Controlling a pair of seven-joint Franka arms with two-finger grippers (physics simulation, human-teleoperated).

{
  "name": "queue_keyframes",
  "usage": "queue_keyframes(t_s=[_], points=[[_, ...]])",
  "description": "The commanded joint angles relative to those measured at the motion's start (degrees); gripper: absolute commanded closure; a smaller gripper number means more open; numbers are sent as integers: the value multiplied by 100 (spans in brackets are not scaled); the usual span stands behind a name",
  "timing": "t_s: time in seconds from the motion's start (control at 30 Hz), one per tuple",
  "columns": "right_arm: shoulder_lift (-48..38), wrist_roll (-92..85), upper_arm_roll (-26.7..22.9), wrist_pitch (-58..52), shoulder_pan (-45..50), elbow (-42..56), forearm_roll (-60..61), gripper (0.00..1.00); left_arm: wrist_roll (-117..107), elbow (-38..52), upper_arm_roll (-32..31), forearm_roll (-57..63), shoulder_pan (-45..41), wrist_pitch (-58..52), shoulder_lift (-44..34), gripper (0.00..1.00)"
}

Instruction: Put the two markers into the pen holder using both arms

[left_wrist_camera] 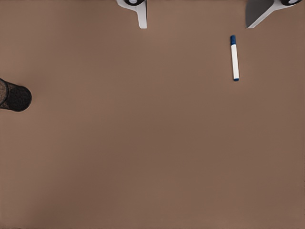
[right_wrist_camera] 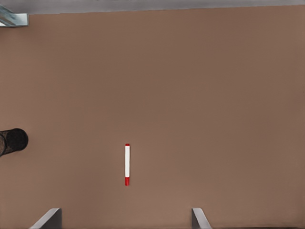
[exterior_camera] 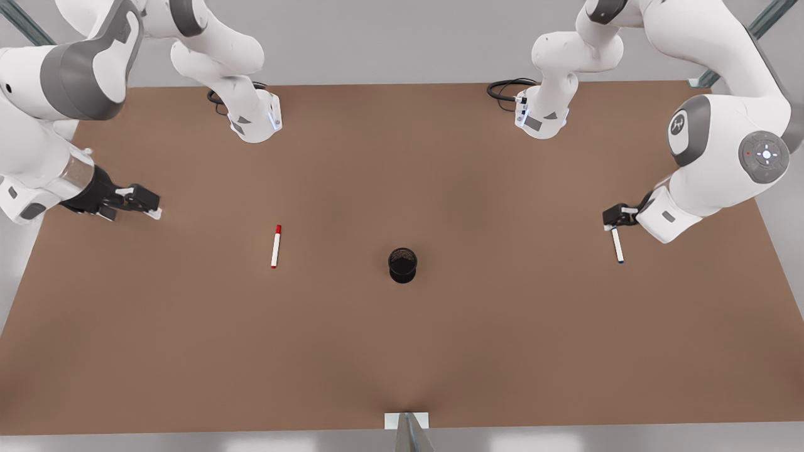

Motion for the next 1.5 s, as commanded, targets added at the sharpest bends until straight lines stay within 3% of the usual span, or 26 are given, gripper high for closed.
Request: queue_keyframes(t_s=[0.0,0.07,0.23,0.3,0.37,0.43,0.57,0.8,0.87,0.97,1.13,1.3,1.47], points=[[35,19,98,430,38,-155,-143,0,64,22,-6,13,49,307,69,0],[430,55,107,667,38,-208,-188,0,90,180,126,48,339,368,666,0],[2065,-95,125,2627,12,-313,-188,0,485,-74,144,-13,1244,2047,1800,0],[1635,-77,160,3048,73,-1437,-188,3,977,-751,144,-13,1420,2864,1800,0],[361,177,397,5201,73,-4293,-206,2,1188,-953,144,-4,1438,3075,1976,0],[132,441,494,5308,73,-4805,-214,2,1329,-1331,152,4,1447,3594,1976,0],[395,696,494,5580,82,-4805,-214,2,1698,-2147,196,40,1605,4217,1766,0],[1081,1398,582,6231,1031,-4813,-206,2,2173,-3739,372,66,1789,5914,1396,0],[1046,1478,687,6134,996,-5059,-214,3,2261,-3862,363,66,1895,6011,1387,4],[914,1478,696,6275,961,-5429,-214,4,2261,-3959,337,66,1825,6213,1449,25],[721,1487,696,6266,733,-5772,-206,4,2261,-3968,328,57,1825,6213,1572,35],[967,1478,696,6477,785,-5798,-206,31,2261,-4179,328,57,1825,6213,1563,39],[1107,1426,696,6829,741,-5974,-214,32,2261,-4232,328,57,1825,6204,1572,52]])
